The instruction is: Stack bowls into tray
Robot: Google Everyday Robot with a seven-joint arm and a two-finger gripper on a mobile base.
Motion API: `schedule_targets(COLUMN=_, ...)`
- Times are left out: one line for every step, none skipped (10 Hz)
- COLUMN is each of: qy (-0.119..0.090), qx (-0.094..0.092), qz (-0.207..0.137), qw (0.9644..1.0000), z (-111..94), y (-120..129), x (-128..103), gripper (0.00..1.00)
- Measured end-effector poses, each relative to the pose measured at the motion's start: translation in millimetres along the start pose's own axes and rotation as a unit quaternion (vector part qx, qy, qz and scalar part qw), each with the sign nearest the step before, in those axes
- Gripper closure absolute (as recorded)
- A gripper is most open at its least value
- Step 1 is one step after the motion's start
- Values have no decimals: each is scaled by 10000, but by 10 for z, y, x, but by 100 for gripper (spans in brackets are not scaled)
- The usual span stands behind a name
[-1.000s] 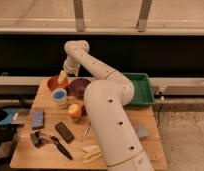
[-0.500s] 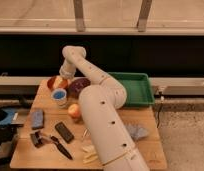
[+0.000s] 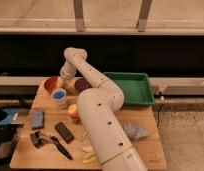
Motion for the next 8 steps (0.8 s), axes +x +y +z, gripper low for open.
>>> schedule_targets(qy=-21, qx=37, qz=-49, qw=10000, z=-1, y=29, x=-15, gripper=75)
schedule_targets(qy=-47, qx=70, qz=-63, qw=9999, z=-22, y=29, x=-11, gripper=85)
schedule_targets(qy=-72, qx=102, qz=-60, qw=9999, z=-50, y=18, x=-4, gripper=94)
schedule_targets(qy=-90, qx=146, qz=-43, qw=9998, z=-85, y=0, x=2, gripper=99)
schedule_targets(qy=-115, qx=189, qz=-37, qw=9997, z=-130, y=1, x=-17, gripper=100)
schedule_targets(qy=-148, qx=225, qz=-44, qw=9996, z=-202, y=13, x=-54, gripper=100)
schedule_targets(qy=-206, qx=265, qz=-51, qw=9994, z=-316, y=28, x=-103, gripper=100)
schedule_targets(qy=-252, qx=323, qz=-46, qw=9991, z=-427, y=23, x=-141, gripper=100)
